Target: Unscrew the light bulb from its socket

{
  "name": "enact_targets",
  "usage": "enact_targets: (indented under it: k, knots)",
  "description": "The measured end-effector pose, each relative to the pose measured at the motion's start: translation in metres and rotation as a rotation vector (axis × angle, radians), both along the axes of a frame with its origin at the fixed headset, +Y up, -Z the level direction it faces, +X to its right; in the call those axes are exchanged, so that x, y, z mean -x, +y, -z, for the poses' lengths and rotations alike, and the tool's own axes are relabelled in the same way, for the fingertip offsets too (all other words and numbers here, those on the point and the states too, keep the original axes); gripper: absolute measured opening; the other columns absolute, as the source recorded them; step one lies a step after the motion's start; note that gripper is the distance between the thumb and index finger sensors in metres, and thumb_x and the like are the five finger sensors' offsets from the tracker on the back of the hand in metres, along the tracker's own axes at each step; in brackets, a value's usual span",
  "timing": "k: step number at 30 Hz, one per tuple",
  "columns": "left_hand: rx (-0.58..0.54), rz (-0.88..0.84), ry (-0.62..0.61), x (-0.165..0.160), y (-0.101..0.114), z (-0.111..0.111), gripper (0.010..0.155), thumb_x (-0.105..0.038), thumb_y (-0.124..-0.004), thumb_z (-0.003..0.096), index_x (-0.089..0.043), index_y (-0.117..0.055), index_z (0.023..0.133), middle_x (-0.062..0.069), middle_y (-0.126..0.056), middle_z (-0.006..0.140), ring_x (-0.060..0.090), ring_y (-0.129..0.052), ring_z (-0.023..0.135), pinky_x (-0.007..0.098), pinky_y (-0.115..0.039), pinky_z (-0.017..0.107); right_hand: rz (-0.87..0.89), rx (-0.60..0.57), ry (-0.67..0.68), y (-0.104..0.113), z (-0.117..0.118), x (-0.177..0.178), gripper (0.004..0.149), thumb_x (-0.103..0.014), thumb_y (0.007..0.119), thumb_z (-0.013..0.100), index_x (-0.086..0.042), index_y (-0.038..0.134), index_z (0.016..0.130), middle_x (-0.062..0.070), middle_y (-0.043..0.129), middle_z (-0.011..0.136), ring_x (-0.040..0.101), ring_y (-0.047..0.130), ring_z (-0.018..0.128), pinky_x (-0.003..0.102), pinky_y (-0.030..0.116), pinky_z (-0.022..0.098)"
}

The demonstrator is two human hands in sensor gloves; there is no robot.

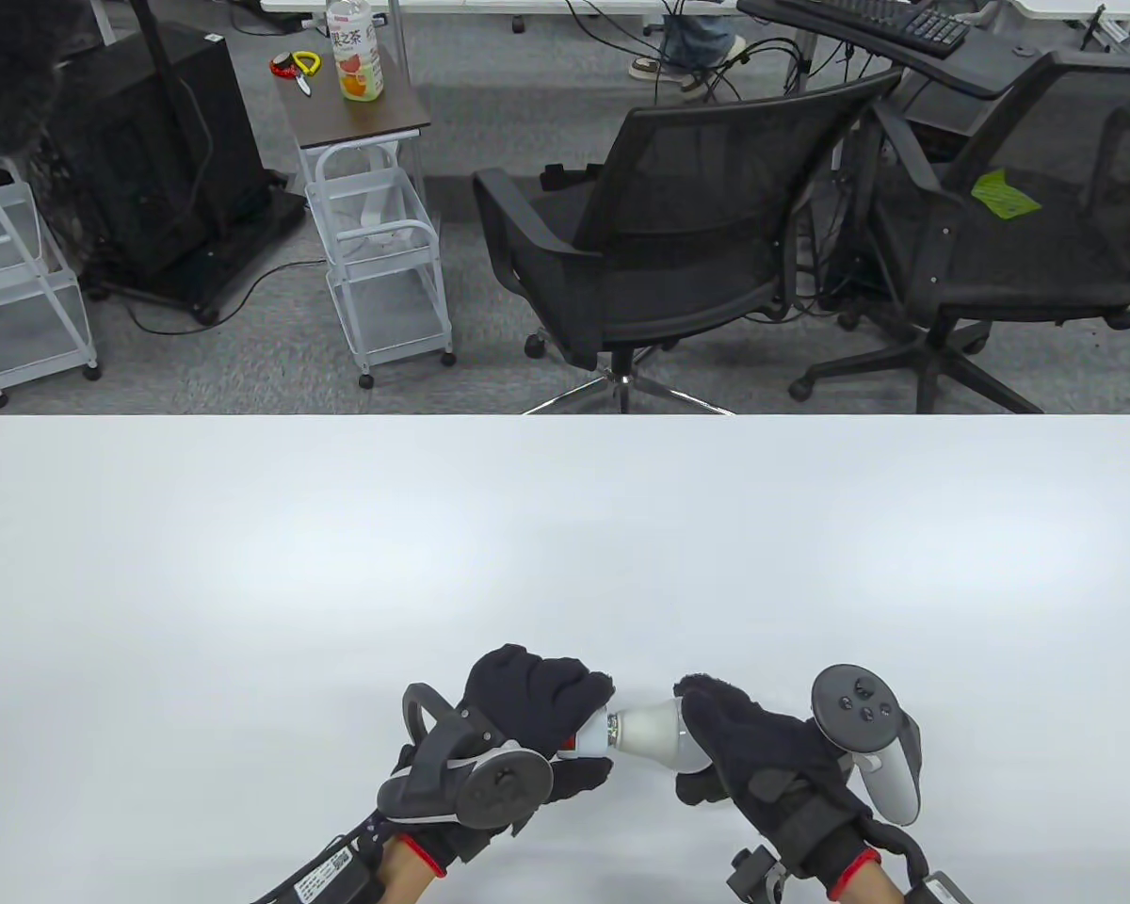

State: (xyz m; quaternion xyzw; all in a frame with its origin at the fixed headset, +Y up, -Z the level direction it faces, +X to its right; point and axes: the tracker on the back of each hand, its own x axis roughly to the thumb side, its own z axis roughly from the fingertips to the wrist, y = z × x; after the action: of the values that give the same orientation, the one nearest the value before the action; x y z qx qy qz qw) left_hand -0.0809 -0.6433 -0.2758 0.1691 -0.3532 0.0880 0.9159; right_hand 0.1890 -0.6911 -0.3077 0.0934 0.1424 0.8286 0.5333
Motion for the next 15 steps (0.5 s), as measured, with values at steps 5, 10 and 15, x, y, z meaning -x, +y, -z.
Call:
enact_targets:
  k: [5, 10, 15]
  knots:
    - [0.005, -0.002, 0.006, 0.0010, 0.0000, 0.0007, 0.076, -0.054, -0.097, 0.0364, -0.014, -0.079, 0.099, 0.012, -0.083, 0.097, 0.033, -0.095, 0.068, 0.064, -0.061, 0.071, 0.011, -0.011, 0.020, 0.0017, 0.0006, 0.0018, 0.085, -0.073, 0.065, 0.043, -0.005, 0.062, 0.094, 0.015, 0.094, 0.074, 0.023, 0.105, 0.046, 0.050, 0.088, 0.040]
    - [0.023, -0.004, 0.016, 0.0033, -0.0022, 0.0035, 0.076, -0.054, -0.096, 0.0366, -0.014, -0.079, 0.099, 0.012, -0.083, 0.097, 0.033, -0.095, 0.069, 0.064, -0.061, 0.071, 0.010, -0.035, 0.051, 0.0044, -0.0003, 0.0056, 0.082, -0.067, 0.068, 0.045, -0.006, 0.056, 0.097, 0.019, 0.085, 0.084, 0.024, 0.100, 0.055, 0.052, 0.084, 0.046]
    - [0.045, -0.009, 0.025, 0.0049, -0.0037, 0.0057, 0.076, -0.054, -0.096, 0.0363, -0.014, -0.079, 0.099, 0.012, -0.083, 0.097, 0.033, -0.095, 0.068, 0.064, -0.061, 0.071, 0.016, -0.057, 0.081, 0.0078, -0.0014, 0.0092, 0.080, -0.061, 0.071, 0.047, -0.006, 0.046, 0.100, 0.022, 0.073, 0.094, 0.025, 0.094, 0.064, 0.055, 0.079, 0.052]
